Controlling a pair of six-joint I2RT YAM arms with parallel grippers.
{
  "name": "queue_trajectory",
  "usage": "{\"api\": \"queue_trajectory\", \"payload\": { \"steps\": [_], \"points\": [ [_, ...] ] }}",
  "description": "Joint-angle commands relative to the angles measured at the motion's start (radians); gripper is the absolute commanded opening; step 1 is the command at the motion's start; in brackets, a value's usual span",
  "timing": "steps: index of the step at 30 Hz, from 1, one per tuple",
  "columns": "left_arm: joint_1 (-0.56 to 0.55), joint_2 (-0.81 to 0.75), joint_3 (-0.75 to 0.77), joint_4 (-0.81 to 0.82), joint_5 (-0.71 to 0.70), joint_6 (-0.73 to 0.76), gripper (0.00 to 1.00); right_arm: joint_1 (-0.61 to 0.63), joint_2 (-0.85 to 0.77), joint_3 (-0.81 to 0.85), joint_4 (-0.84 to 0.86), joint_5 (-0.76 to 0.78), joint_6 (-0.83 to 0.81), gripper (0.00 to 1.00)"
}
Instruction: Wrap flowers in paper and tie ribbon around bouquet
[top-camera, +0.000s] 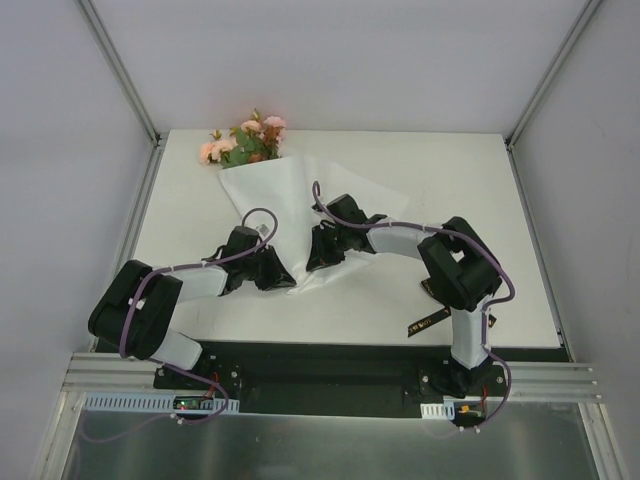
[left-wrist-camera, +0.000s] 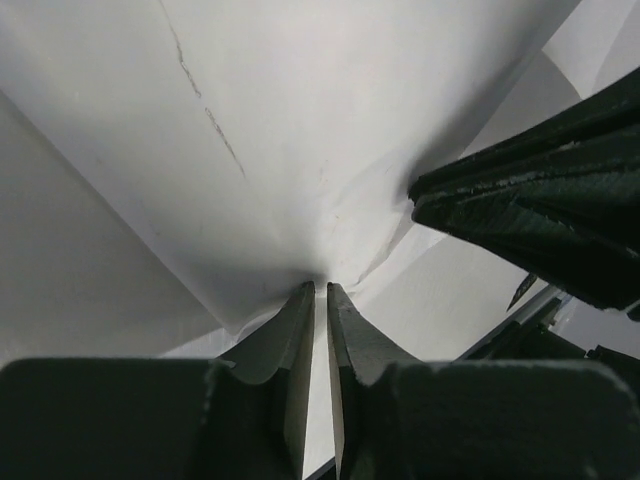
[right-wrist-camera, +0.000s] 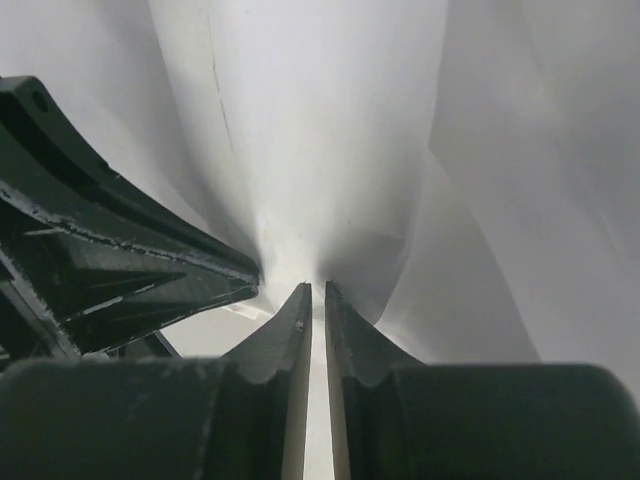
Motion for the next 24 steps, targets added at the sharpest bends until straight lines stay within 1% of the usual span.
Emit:
{"api": "queue_trajectory", "payload": {
  "steps": [1,6,11,12,15,18,22,24],
  "points": [
    [-0.011,-0.047,-0.086,0.015,0.040,-0.018,0.12,-0.001,0.016,-0.001,0.025,-0.005,0.008,0.12],
    [-0.011,-0.086,-0.129,0.021,0.018,-0.024,0.12,0.001,0.022,-0.001,0.032,-0.012,0.016,0.11],
    [-0.012,-0.144,-0.175,0.102,0.061,-0.049,0.16,0.007,0.023,-0.010,0.039,-0.018,0.019,0.10],
    [-0.012,-0.158,-0.183,0.111,0.066,-0.046,0.18,0.009,0.023,-0.010,0.039,-0.018,0.019,0.10],
    [-0.012,-0.208,-0.195,0.105,0.072,-0.046,0.19,0.016,0.022,-0.010,0.039,-0.021,0.023,0.09],
    [-0.012,-0.263,-0.208,0.087,0.061,-0.041,0.17,0.019,0.019,-0.010,0.037,-0.020,0.022,0.09],
    [-0.012,-0.300,-0.202,0.061,0.050,-0.027,0.08,0.022,0.023,-0.008,0.039,-0.020,0.020,0.09],
    [-0.011,-0.293,-0.194,0.049,0.049,-0.031,0.05,0.024,0.025,-0.008,0.037,-0.018,0.023,0.09]
  ]
}}
